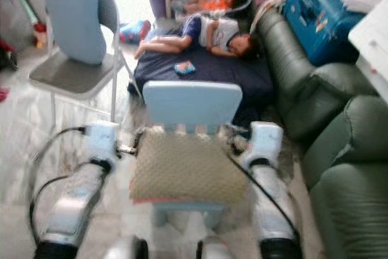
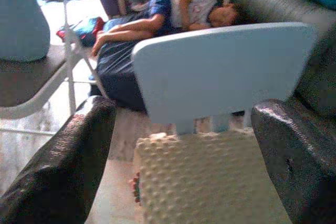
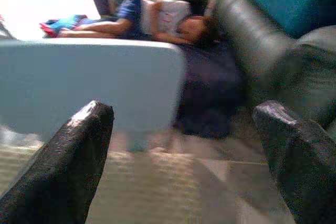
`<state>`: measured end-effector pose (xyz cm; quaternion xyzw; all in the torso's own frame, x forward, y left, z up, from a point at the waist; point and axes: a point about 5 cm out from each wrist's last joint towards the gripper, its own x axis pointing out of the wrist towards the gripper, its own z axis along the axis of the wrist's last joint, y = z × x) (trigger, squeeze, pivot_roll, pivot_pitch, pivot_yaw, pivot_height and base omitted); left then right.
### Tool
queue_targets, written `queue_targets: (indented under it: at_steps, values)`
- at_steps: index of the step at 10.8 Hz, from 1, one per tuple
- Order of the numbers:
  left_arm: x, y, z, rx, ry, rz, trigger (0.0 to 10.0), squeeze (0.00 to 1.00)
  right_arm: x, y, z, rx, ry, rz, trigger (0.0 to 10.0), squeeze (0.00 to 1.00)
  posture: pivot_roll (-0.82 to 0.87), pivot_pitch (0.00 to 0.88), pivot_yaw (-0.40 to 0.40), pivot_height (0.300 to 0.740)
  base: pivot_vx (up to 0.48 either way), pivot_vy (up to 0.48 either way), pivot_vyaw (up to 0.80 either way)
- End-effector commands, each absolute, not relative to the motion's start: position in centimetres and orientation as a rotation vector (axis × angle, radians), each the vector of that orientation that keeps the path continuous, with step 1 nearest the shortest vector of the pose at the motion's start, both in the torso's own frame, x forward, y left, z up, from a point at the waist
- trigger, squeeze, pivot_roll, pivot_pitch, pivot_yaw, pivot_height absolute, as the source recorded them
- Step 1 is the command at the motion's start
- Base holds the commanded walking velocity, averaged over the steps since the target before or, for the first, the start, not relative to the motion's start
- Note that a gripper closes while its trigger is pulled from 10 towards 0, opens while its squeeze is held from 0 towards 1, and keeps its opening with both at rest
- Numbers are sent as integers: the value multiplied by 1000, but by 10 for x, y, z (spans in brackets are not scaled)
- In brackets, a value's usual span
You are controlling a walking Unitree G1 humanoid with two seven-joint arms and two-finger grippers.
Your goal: Move the pillow to the sofa
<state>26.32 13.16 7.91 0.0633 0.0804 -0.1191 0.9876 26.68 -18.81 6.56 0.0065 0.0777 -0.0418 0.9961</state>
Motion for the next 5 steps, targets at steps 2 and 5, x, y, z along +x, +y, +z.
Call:
queue_targets:
  at_steps: [2,5]
  values:
    - [266,136,85,198,128,-236,10000,0,264,-191,68,28,127,-85,10000,0,-35,98,-47,740,0,0,0]
    - [270,138,87,170,136,-237,10000,0,261,-194,66,48,129,-113,10000,0,-44,120,-30,740,0,-198,-533]
